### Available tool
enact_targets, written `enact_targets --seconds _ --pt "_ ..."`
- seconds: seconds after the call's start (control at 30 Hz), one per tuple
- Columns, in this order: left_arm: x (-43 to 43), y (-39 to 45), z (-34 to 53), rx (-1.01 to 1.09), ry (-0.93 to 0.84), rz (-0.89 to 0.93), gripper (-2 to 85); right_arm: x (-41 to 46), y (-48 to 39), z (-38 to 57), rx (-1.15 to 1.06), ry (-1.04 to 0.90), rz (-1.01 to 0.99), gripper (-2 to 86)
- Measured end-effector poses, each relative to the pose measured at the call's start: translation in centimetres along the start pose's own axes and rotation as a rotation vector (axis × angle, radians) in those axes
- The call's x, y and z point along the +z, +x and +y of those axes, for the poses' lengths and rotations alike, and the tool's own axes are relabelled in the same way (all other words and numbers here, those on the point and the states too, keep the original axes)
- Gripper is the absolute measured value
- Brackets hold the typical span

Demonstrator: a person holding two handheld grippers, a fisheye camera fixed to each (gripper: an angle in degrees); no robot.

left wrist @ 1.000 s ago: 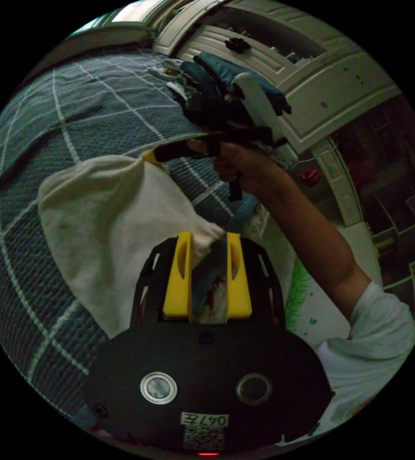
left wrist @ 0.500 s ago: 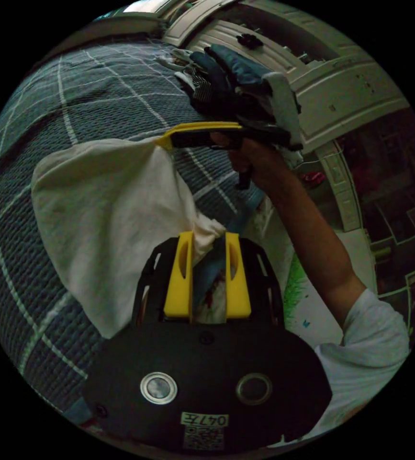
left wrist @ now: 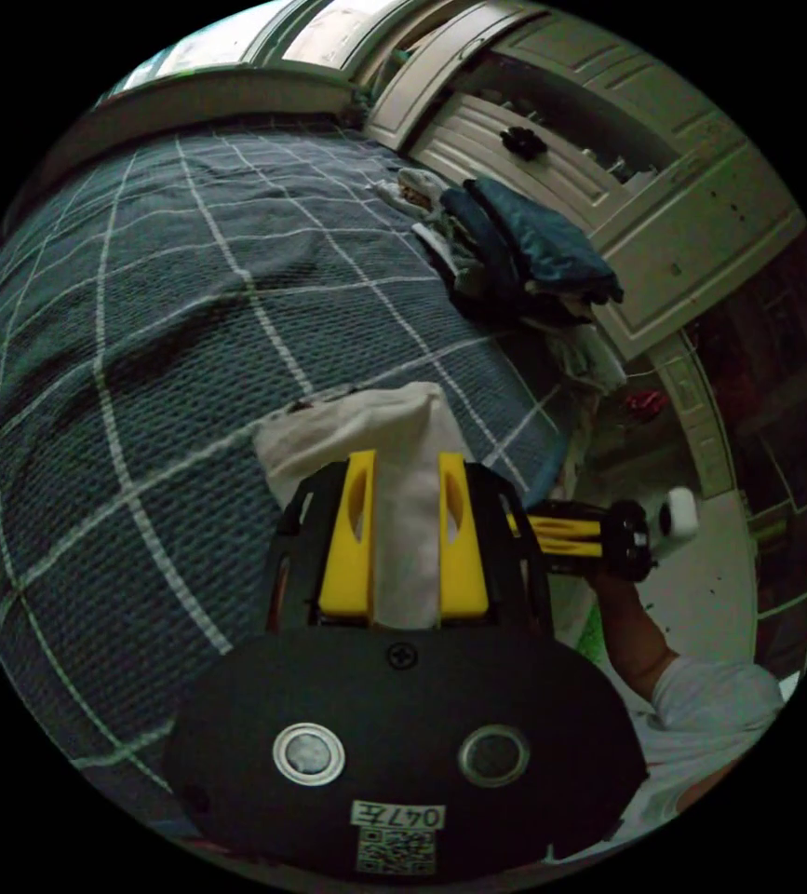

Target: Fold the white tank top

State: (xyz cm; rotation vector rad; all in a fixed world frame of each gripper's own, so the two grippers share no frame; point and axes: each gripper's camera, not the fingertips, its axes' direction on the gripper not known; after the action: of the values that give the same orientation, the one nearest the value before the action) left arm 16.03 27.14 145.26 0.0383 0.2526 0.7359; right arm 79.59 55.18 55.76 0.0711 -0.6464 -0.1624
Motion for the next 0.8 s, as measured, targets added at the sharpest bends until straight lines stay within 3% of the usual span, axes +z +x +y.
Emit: enact_targets --seconds 0.1,0.2,0.33,0.63,0.73,0.8 --pt "0.7 -3.3 -0.2 -0.097 -0.047 0.016 7.8 -0.7 -0.3 1.7 0.089 0.058 -0.025 0.5" --pt "-0.9 -4.4 0.8 -0.114 0.017 0.128 9.0 -1.9 -0.5 2.1 0.104 0.1 -0.065 0.7" --pt "-4.4 -2.6 1.3 -0.021 0.097 0.037 9.6 -4.5 -0.1 -1.0 0.062 0.241 0.018 0.3" --pt "-3.5 -5.6 4.1 -0.096 -0.022 -0.076 5.3 6.2 2.0 -7.7 0.049 -0.14 0.107 -0.3" --pt "-6.1 -6.6 5.1 -0.119 0.003 0.045 6.2 5.8 1.5 -7.3 0.071 -0.081 0.062 0.7" --pt "-11.2 -7.0 6.7 -0.106 0.16 0.137 7.5 3.4 0.8 -6.6 0.1 0.065 0.034 2.8"
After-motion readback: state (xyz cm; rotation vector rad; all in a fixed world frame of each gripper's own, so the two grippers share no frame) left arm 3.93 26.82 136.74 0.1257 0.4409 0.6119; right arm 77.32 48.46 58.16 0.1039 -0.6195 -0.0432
